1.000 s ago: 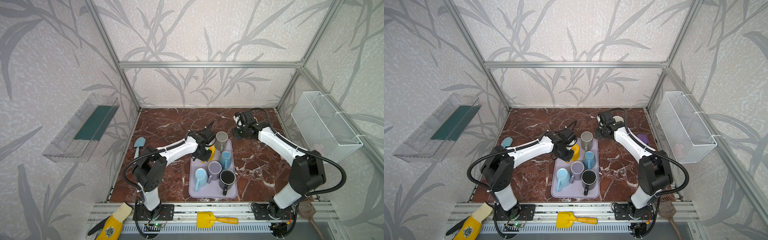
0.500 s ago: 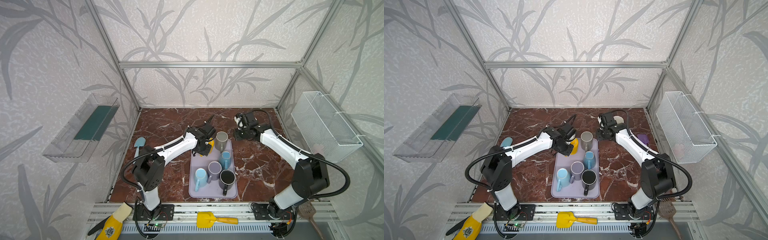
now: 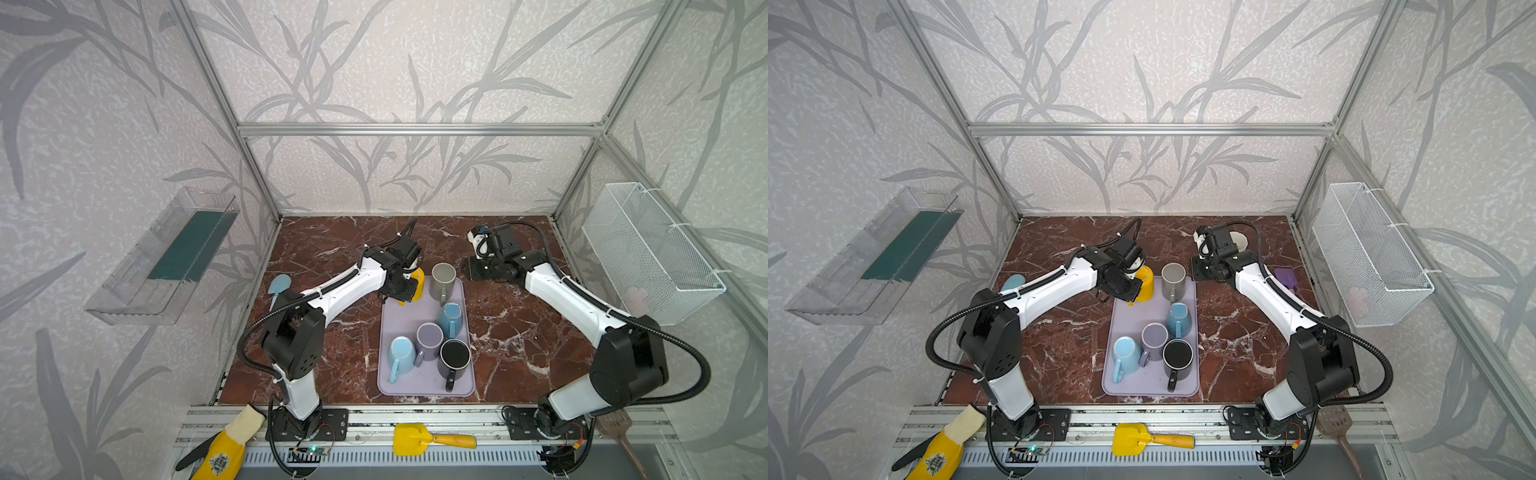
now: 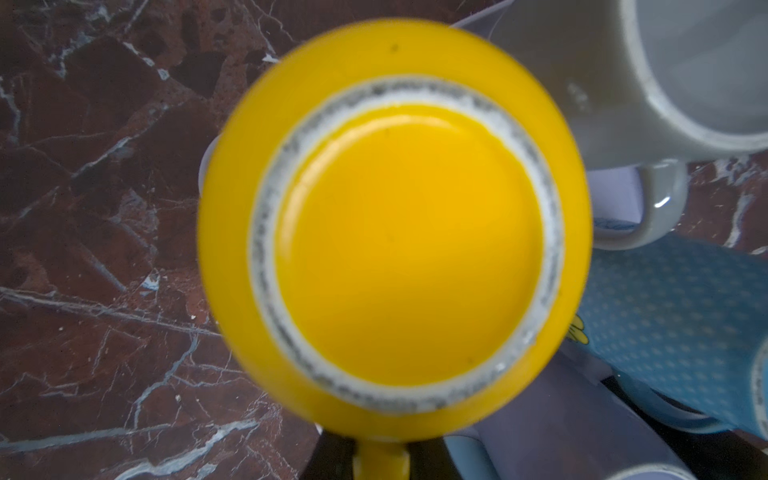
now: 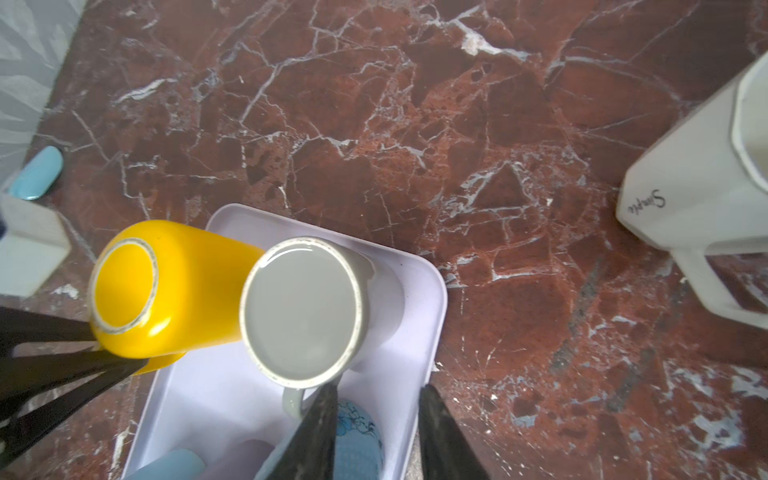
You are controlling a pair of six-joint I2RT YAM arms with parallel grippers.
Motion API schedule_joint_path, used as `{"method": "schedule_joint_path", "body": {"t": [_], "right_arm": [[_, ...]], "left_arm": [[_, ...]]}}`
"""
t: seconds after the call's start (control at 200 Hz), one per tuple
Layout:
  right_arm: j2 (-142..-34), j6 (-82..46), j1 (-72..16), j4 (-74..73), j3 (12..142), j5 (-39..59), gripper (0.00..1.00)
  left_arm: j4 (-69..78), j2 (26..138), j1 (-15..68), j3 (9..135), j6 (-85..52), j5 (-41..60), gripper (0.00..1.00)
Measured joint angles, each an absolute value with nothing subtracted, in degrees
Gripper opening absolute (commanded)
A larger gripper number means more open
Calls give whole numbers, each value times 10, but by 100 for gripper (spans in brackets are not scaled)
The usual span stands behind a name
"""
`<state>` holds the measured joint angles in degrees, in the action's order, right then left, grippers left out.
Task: Turn the mug right side up
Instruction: 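Lift the yellow mug off the tray with the left gripper while the right approaches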
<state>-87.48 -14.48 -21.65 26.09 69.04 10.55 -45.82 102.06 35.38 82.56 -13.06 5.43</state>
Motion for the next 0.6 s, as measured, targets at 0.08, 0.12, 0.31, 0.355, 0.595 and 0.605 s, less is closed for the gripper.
{"method": "schedule_joint_path", "body": {"t": [0.08,0.12,0.31,0.355,0.595,0.605], "right_arm": [[-867,-151,-216,247,686,124,35],[-862,-154,-216,239,684,133,35],[-854,-175,-216,199,676,201,37],[-853,-182,-216,191,675,215,45],[-845,-204,-216,163,669,261,52],[-844,-204,-216,162,669,262,52]], "left_arm": [[-447,1009,339,826,-131,83,0],[-439,1002,330,826,-131,97,0],[-385,958,292,815,-142,170,0],[-377,950,284,815,-145,184,0],[-333,935,264,811,-156,241,0],[-331,934,263,810,-157,243,0]]}}
